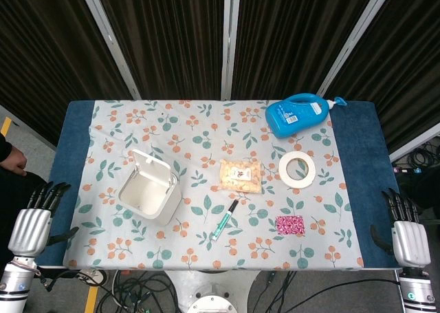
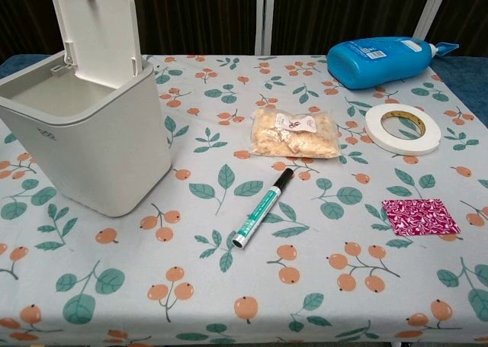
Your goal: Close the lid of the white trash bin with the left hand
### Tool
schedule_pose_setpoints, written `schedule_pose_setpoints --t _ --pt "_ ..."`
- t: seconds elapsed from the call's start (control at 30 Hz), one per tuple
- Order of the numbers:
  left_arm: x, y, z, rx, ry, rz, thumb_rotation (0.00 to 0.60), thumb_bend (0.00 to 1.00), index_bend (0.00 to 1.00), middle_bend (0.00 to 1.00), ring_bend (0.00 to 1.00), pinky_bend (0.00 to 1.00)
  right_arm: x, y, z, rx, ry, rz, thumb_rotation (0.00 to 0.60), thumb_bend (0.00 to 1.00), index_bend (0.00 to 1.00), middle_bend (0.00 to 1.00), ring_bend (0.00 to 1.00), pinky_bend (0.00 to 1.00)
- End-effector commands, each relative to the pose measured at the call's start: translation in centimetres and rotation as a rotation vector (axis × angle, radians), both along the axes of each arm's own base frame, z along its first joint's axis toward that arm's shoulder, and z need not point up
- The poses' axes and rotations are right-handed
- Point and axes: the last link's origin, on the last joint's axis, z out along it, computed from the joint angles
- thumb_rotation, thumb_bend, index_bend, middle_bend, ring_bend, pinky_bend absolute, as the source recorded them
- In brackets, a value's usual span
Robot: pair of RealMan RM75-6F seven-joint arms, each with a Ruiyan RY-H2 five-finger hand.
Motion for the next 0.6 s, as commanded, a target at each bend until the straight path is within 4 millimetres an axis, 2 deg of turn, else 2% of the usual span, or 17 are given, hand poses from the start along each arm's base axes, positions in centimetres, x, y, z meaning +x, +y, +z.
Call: schedule_pose_setpoints --t 0.03,0.4,0.5,0.6 --pt "-0.1 -0.1 0.1 -0.003 0.004 0.006 0.600 0.06 0.14 0.13 0.05 0.09 0.0 0.0 -0.1 0.004 -0.001 -0.002 0.600 0.32 0.00 0.00 0.00 0.00" --pt "0.6 0.5 0.6 0.024 -0.005 -0.040 0.600 0.08 0.12 0.13 0.05 0.09 -0.1 0.0 -0.2 0.012 0.004 -0.002 0.600 0.32 0.00 0.00 0.00 0.00" --pt "1.4 1.0 1.1 0.016 -0.010 -0.082 0.600 0.20 0.11 0.13 0.05 0.09 -0.4 0.1 -0.1 0.020 0.015 -0.005 0.600 0.32 0.00 0.00 0.00 0.00" --pt "2.9 2.3 1.8 -0.003 -0.022 -0.146 0.600 0.37 0.11 0.13 0.05 0.09 -0.7 0.1 0.3 0.014 0.015 -0.014 0.600 0.32 0.00 0.00 0.00 0.00"
